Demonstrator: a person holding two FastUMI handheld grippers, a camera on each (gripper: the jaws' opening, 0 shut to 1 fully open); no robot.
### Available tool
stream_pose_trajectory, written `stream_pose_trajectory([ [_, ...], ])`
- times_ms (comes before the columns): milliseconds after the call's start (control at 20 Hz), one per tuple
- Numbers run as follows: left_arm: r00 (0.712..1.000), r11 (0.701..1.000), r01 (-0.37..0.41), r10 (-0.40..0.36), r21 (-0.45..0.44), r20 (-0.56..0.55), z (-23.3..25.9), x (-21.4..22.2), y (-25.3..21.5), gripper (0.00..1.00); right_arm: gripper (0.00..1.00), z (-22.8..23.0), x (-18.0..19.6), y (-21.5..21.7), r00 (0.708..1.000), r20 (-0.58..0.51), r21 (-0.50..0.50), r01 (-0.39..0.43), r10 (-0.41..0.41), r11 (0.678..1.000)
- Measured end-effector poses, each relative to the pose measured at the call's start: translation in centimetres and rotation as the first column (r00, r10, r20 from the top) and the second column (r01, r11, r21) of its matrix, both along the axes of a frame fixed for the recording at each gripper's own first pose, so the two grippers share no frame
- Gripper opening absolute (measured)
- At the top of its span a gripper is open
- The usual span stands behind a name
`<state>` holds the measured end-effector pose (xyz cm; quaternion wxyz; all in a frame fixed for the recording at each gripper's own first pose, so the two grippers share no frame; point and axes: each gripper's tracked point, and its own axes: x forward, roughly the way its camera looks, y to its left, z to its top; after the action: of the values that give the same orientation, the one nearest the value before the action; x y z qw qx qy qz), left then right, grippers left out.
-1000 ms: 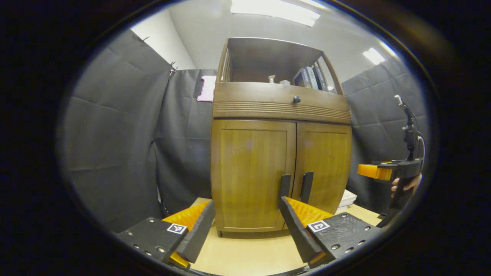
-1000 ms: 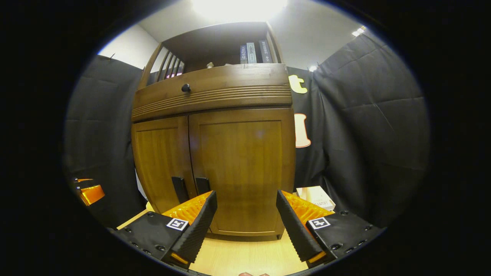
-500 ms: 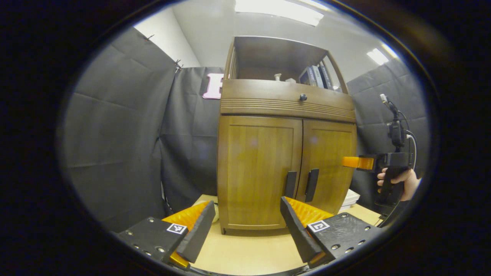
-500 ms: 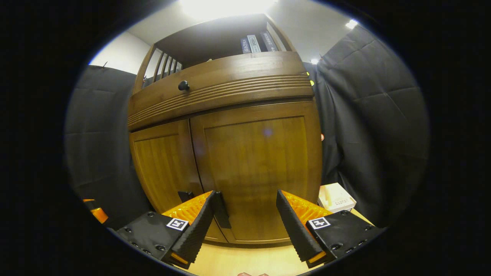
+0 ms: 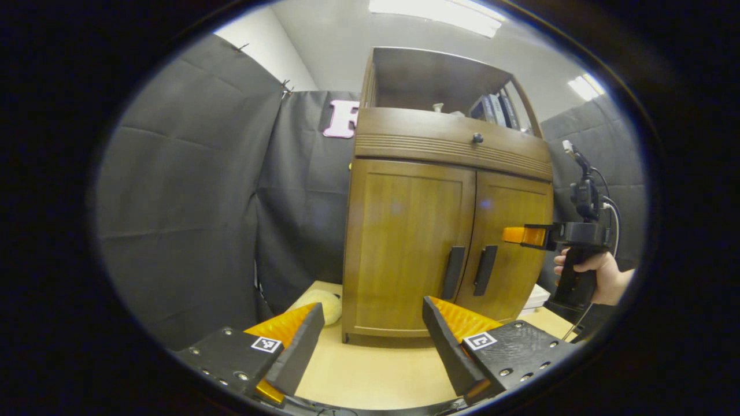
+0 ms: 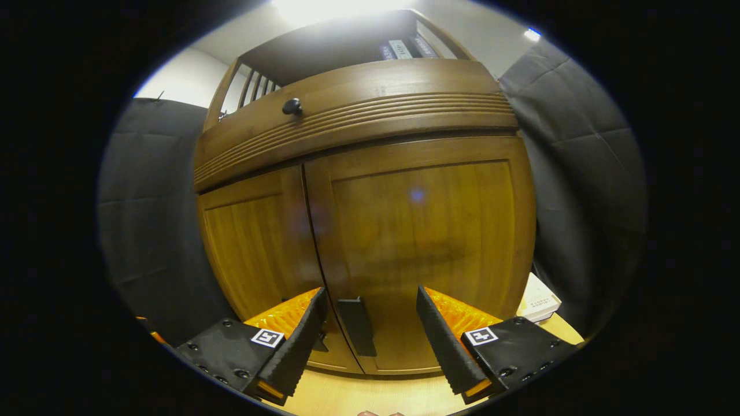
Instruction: Open the right door of the double-door shoe cabinet with the right hand, and open the left door with the left hand.
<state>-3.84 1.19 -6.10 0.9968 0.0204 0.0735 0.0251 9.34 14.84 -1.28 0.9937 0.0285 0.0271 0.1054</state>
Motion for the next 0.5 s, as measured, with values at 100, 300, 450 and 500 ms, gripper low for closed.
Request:
stream_pose_trajectory([
  [100,1.000,1.000,-0.010,0.010,-0.001,-0.010,-0.4,-0.2,0.1,1.00,0.98,-1.0,0.6,0.6,1.000,-0.011,-0.024,-0.004,0.003,1.000],
  [300,0.999,1.000,-0.023,0.023,-0.005,-0.028,-1.2,0.0,0.1,1.00,0.98,-3.3,2.3,1.3,0.999,-0.036,-0.084,0.007,-0.010,0.996],
  [450,0.999,0.999,-0.035,0.034,-0.011,-0.040,-2.0,0.2,0.2,1.00,0.98,-4.9,3.4,1.8,0.997,-0.072,-0.094,0.000,-0.007,0.996],
  [500,0.998,0.999,-0.044,0.044,-0.010,-0.043,-2.3,0.2,0.2,1.00,0.93,-5.4,3.8,2.0,0.997,-0.082,-0.097,-0.004,-0.004,0.995],
])
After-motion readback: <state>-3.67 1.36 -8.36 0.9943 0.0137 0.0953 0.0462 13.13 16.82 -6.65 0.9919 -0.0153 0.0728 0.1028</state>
